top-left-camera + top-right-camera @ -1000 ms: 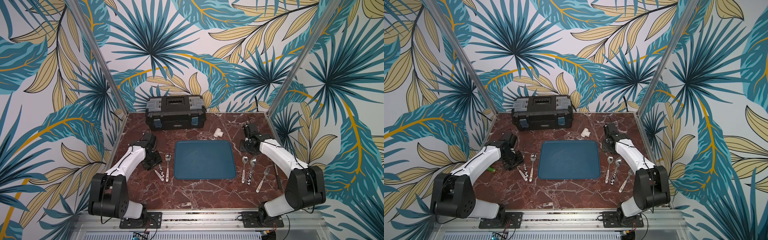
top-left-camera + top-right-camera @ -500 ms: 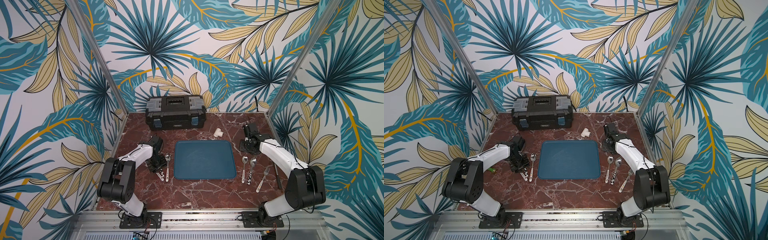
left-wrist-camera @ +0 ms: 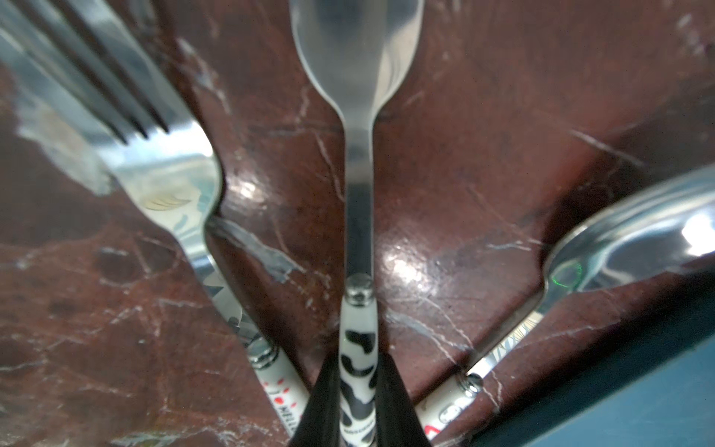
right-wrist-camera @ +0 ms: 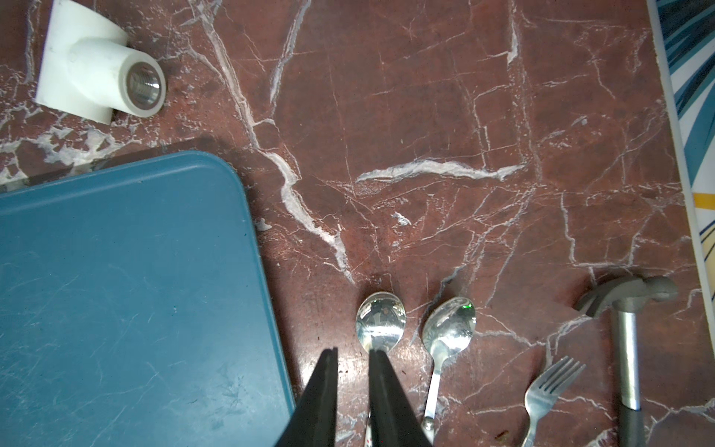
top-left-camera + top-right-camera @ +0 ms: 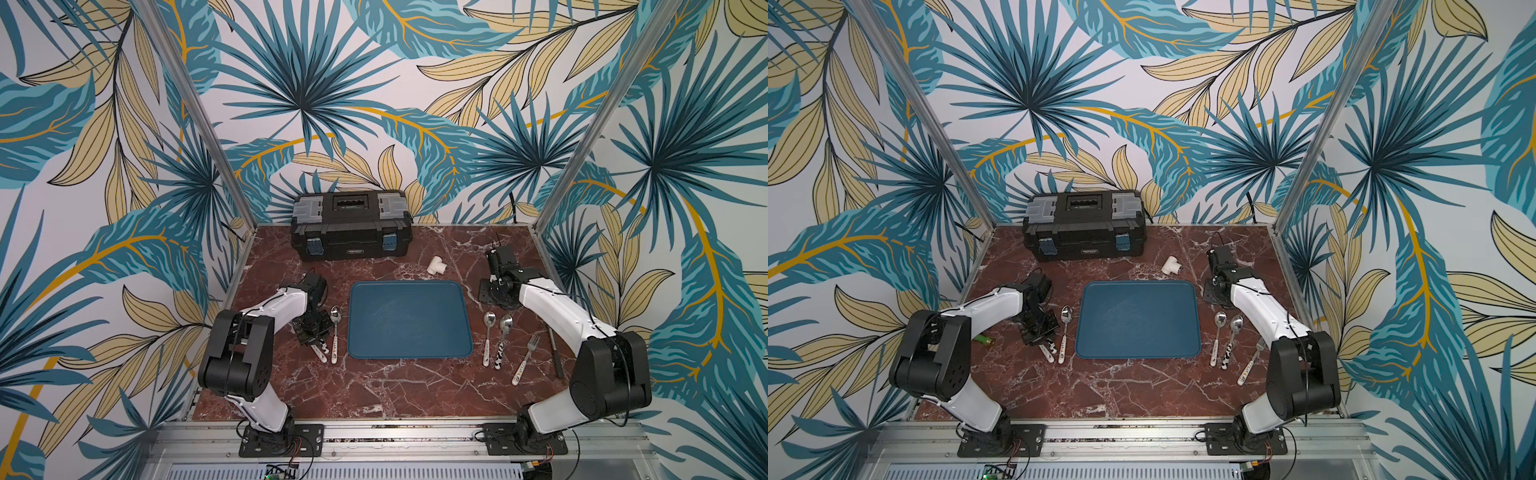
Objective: Set the spoon and fork side by side
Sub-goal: Pick up the fork at the center of the board.
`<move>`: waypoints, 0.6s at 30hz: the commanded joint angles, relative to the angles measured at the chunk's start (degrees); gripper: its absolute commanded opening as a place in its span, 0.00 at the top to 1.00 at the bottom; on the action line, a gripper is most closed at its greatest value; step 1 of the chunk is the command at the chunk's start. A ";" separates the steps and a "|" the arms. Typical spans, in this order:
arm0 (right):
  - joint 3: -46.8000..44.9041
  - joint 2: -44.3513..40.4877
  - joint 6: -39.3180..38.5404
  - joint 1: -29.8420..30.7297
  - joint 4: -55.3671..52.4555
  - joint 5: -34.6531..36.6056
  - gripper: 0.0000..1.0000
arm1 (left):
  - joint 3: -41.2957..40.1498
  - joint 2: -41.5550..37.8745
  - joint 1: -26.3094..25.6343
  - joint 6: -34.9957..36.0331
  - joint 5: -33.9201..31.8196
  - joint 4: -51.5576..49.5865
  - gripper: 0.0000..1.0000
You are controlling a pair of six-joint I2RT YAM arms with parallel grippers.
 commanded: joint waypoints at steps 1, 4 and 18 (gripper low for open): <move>-1.34 -0.75 -0.56 -0.29 0.84 0.38 0.78 | 0.55 2.16 0.09 1.55 -3.14 0.89 0.90; -1.46 -0.59 -0.47 -0.45 0.97 0.13 0.78 | 2.43 1.88 0.14 2.78 -4.10 -0.28 0.96; -1.23 -0.01 -0.12 -0.82 1.52 -1.12 0.79 | 18.14 -1.24 -13.11 8.40 -3.86 -12.70 1.00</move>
